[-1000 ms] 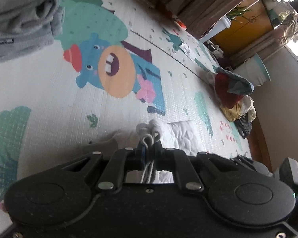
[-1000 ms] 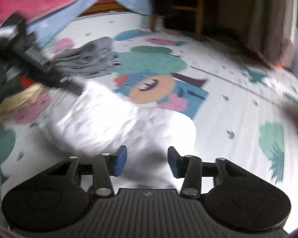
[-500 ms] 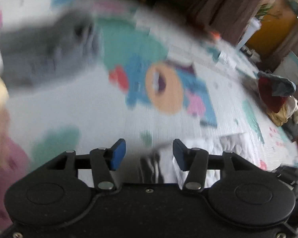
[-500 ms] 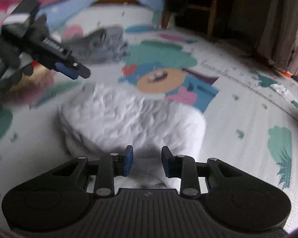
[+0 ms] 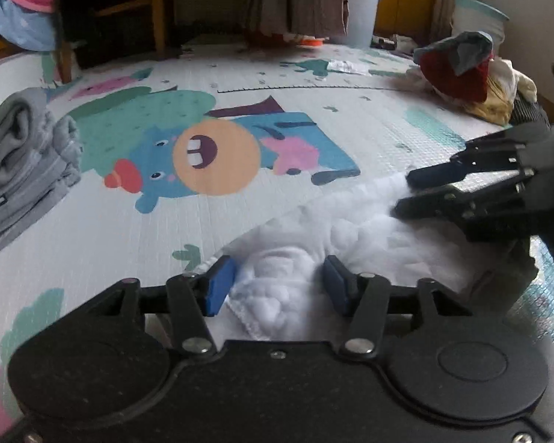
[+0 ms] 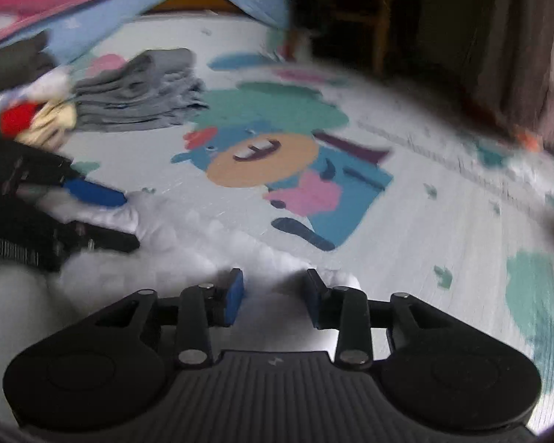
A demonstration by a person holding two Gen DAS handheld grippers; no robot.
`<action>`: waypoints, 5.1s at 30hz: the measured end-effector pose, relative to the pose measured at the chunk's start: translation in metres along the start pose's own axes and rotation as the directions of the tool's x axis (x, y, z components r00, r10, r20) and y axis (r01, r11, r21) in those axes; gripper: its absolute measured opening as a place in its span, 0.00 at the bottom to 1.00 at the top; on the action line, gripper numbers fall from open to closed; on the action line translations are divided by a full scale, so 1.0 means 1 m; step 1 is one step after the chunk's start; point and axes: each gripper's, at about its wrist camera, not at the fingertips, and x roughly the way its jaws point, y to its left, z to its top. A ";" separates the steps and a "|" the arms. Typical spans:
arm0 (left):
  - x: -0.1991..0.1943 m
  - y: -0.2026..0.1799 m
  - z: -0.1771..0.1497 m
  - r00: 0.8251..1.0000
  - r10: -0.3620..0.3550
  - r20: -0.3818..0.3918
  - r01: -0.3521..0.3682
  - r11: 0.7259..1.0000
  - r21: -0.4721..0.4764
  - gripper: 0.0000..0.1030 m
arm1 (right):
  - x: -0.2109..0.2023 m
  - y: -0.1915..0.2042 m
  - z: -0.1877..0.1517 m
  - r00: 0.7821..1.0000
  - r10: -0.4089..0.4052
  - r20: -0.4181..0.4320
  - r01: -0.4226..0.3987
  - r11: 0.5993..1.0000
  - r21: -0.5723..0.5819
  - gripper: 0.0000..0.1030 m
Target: Fold clothes
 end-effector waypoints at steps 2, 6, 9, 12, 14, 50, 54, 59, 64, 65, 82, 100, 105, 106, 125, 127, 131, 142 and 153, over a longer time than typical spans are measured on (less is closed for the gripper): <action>0.002 -0.002 0.003 1.000 0.000 -0.010 0.000 1.000 0.013 0.55 | -0.006 0.002 -0.004 1.000 -0.003 -0.006 0.003 1.000 -0.008 0.37; -0.009 -0.004 0.017 1.000 0.003 0.000 -0.003 1.000 0.001 0.56 | -0.017 0.005 -0.011 1.000 -0.009 -0.017 0.009 1.000 -0.023 0.39; -0.020 -0.013 0.012 0.999 -0.027 0.025 0.027 1.000 0.004 0.59 | -0.026 0.007 -0.017 1.000 -0.014 -0.026 0.013 0.999 -0.034 0.61; -0.010 -0.023 -0.005 0.999 -0.024 -0.030 0.026 0.998 0.050 0.60 | -0.032 0.008 -0.022 0.999 -0.020 -0.032 0.019 0.999 -0.029 0.62; -0.007 -0.025 -0.015 1.000 -0.013 -0.008 0.013 0.999 0.042 0.62 | -0.032 0.005 -0.023 0.999 -0.026 -0.031 0.026 1.000 0.013 0.67; -0.048 0.097 -0.038 0.995 -0.094 0.017 0.071 0.607 -0.792 0.69 | -0.061 -0.063 -0.049 0.993 0.116 -0.006 -0.076 0.685 0.724 0.65; -0.036 0.092 -0.050 0.991 -0.130 -0.016 0.062 0.576 -0.815 0.69 | -0.053 -0.075 -0.066 0.990 0.142 0.006 -0.087 0.572 0.816 0.65; -0.033 0.089 -0.051 0.986 -0.163 0.018 0.104 0.535 -0.838 0.69 | -0.044 -0.076 -0.073 0.981 0.189 0.039 -0.128 0.485 0.865 0.62; -0.027 0.073 -0.049 0.983 -0.184 0.015 0.115 0.548 -0.829 0.68 | -0.039 -0.060 -0.073 0.982 0.186 0.013 -0.107 0.506 0.856 0.49; -0.026 0.073 -0.050 0.982 -0.190 0.017 0.118 0.534 -0.837 0.68 | -0.039 -0.060 -0.075 0.983 0.183 0.021 -0.110 0.492 0.864 0.46; -0.017 0.055 -0.049 0.969 -0.247 -0.033 0.118 0.571 -0.813 0.37 | -0.039 -0.054 -0.069 0.985 0.175 -0.011 -0.090 0.561 0.823 0.41; -0.083 0.106 0.011 0.965 -0.170 0.200 0.262 0.604 -0.753 0.22 | -0.042 -0.052 0.019 0.958 0.216 0.189 -0.282 0.589 0.757 0.31; -0.120 0.164 0.063 0.961 -0.051 0.273 0.238 0.658 -0.714 0.22 | -0.006 -0.042 0.106 0.915 0.269 0.300 -0.402 0.578 0.710 0.31; -0.127 0.178 0.073 0.961 -0.024 0.276 0.220 0.671 -0.708 0.22 | 0.003 -0.039 0.124 0.907 0.278 0.318 -0.422 0.572 0.704 0.31; -0.145 0.337 0.116 0.959 0.251 0.133 -0.078 0.682 -0.727 0.22 | 0.121 0.051 0.301 0.867 0.411 0.282 -0.498 0.686 0.531 0.31; -0.136 0.339 0.115 0.957 0.273 0.103 -0.117 0.681 -0.723 0.22 | 0.130 0.053 0.300 0.871 0.408 0.273 -0.490 0.682 0.544 0.31; -0.122 0.338 0.116 0.948 0.317 0.035 -0.205 0.689 -0.695 0.23 | 0.146 0.058 0.294 0.883 0.404 0.240 -0.466 0.686 0.559 0.31; -0.113 0.276 0.147 0.839 0.544 -0.020 -0.511 0.775 -0.371 0.47 | 0.127 0.072 0.286 0.958 0.215 0.192 -0.274 0.887 0.372 0.44; -0.006 0.251 0.098 0.915 0.323 -0.240 -0.403 0.716 -0.571 0.47 | 0.182 0.102 0.272 0.969 0.226 -0.101 -0.194 0.945 0.262 0.23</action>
